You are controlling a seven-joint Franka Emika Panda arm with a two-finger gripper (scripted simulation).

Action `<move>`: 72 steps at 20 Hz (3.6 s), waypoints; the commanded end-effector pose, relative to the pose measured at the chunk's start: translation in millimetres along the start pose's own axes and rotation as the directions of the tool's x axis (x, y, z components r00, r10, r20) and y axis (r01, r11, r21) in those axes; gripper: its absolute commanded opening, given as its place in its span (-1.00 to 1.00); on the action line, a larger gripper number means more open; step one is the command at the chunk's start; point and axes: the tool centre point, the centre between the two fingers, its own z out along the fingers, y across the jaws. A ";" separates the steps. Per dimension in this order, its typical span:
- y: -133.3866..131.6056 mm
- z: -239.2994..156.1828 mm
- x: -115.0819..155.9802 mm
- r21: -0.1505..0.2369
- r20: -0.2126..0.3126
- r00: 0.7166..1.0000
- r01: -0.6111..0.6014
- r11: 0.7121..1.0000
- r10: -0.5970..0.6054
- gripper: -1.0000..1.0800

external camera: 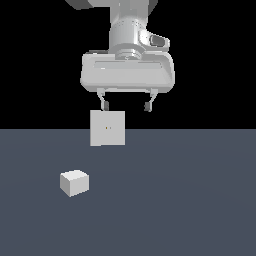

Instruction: Plug the charger into the wall socket.

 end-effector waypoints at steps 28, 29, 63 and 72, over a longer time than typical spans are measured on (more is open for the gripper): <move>-63.4 60.1 -42.6 -0.028 -0.141 0.839 0.528 0.849 -0.526 0.92; -65.8 63.3 -45.3 -0.031 -0.147 0.823 0.551 0.834 -0.549 0.92; -81.2 120.0 -68.0 -0.063 -0.194 0.667 0.723 0.688 -0.719 0.92; -80.7 141.9 -66.2 -0.063 -0.194 0.668 0.722 0.689 -0.719 0.92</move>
